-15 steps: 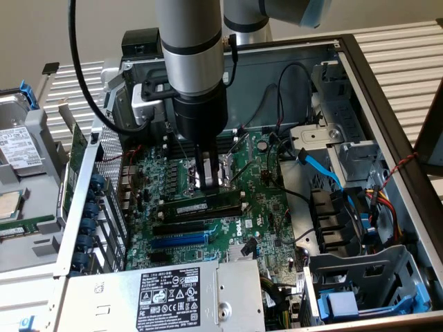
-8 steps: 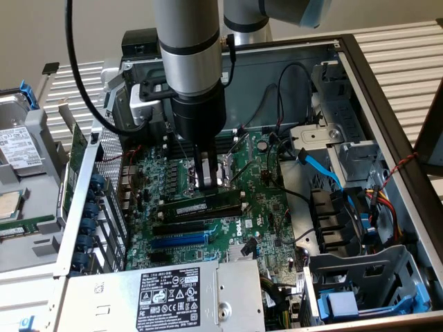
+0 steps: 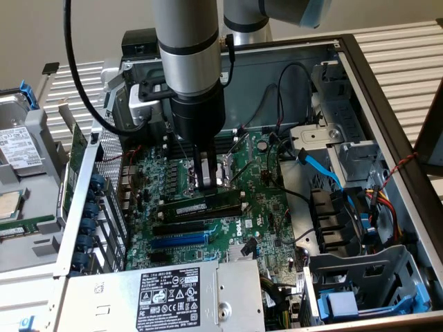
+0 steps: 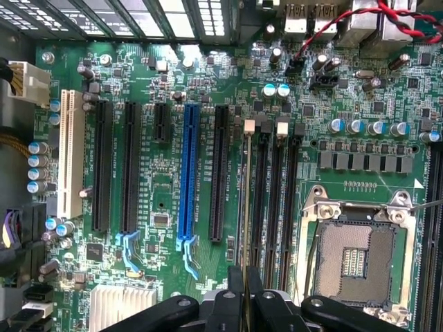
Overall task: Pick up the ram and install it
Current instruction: 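Insert the ram into the slot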
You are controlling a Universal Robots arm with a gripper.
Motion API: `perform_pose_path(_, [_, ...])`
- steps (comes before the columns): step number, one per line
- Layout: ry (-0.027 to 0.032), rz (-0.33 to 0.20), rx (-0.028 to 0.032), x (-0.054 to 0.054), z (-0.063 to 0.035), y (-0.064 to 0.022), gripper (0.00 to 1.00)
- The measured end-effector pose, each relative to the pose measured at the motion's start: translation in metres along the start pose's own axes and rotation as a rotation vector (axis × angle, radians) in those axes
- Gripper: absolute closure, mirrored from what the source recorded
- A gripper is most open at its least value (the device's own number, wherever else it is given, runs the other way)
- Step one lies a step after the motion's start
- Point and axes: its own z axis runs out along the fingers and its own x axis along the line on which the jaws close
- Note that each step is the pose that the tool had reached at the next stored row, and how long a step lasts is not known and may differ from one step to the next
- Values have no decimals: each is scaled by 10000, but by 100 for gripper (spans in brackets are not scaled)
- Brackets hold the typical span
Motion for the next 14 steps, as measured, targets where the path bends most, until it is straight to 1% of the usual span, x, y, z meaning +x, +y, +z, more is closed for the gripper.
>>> perform_pose_path(5, [0, 1, -3, 1, -8, 1, 87])
perform_pose_path(8, [1, 6, -9, 3, -69, -1, 87])
perform_pose_path(10, [-1, 2, -2, 5, -101, -8, 87])
perform_pose_path(14, [-2, 2, 0, 5, -105, -10, 87])
